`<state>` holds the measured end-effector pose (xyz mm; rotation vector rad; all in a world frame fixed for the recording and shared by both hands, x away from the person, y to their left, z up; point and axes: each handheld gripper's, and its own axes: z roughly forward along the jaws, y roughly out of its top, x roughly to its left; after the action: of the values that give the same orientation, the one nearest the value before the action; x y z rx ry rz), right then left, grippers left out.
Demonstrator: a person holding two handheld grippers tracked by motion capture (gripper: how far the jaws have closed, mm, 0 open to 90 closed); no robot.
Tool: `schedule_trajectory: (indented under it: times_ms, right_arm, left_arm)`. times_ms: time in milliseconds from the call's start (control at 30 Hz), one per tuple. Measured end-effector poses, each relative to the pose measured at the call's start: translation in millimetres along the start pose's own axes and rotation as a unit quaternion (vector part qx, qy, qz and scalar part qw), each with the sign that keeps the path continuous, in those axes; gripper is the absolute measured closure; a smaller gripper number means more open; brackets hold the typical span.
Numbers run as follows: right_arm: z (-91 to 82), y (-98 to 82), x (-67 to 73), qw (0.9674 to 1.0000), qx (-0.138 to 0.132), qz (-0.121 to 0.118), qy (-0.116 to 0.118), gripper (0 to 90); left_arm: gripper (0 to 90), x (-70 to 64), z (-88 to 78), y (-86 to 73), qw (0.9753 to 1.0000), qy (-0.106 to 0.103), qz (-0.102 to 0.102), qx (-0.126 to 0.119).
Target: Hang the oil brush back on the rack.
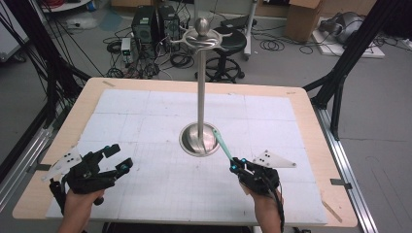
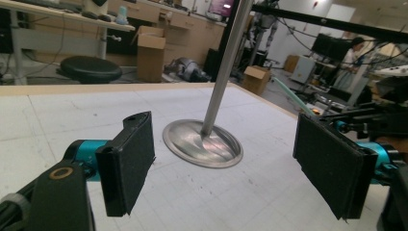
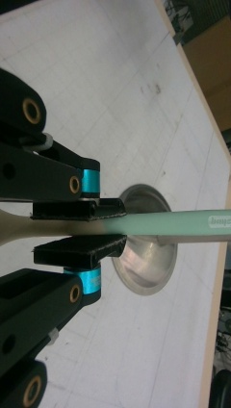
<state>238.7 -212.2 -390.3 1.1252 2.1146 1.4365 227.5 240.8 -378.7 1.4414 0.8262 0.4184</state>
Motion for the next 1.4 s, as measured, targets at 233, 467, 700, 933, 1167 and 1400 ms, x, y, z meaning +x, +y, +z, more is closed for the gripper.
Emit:
schedule_trajectory:
  times_ms: [233, 467, 700, 933, 1167, 1400]
  right_arm:
    - [-2.3, 4.6, 6.8, 0.9998, -0.015, 0.000, 0.009, 81.5]
    - [2.1, 11.7, 15.7, 0.9991, -0.031, -0.005, 0.028, 81.5]
    - [8.4, 15.4, 25.3, 0.9973, -0.046, -0.010, 0.056, 81.5]
    - [9.5, 17.6, 28.6, 0.9909, -0.071, -0.012, 0.114, 81.5]
    - [12.0, 20.3, 38.0, 0.9811, -0.096, -0.028, 0.166, 81.4]
    - [22.1, 22.9, 53.2, 0.9709, -0.100, -0.046, 0.213, 81.4]
  left_arm:
    - [27.4, -20.7, 18.3, 20.6, 0.9998, -0.019, 0.006, 0.007]
    - [38.0, -28.7, 38.0, 36.1, 0.9972, -0.072, 0.002, 0.018]
    - [36.5, -26.8, 49.0, 35.9, 0.9935, -0.109, -0.013, 0.031]
    - [32.4, -26.4, 49.0, 35.9, 0.9876, -0.153, -0.004, 0.036]
    - [34.7, -32.8, 50.5, 34.9, 0.9798, -0.196, -0.001, 0.038]
    - [40.2, -40.2, 57.7, 35.2, 0.9746, -0.221, 0.004, 0.036]
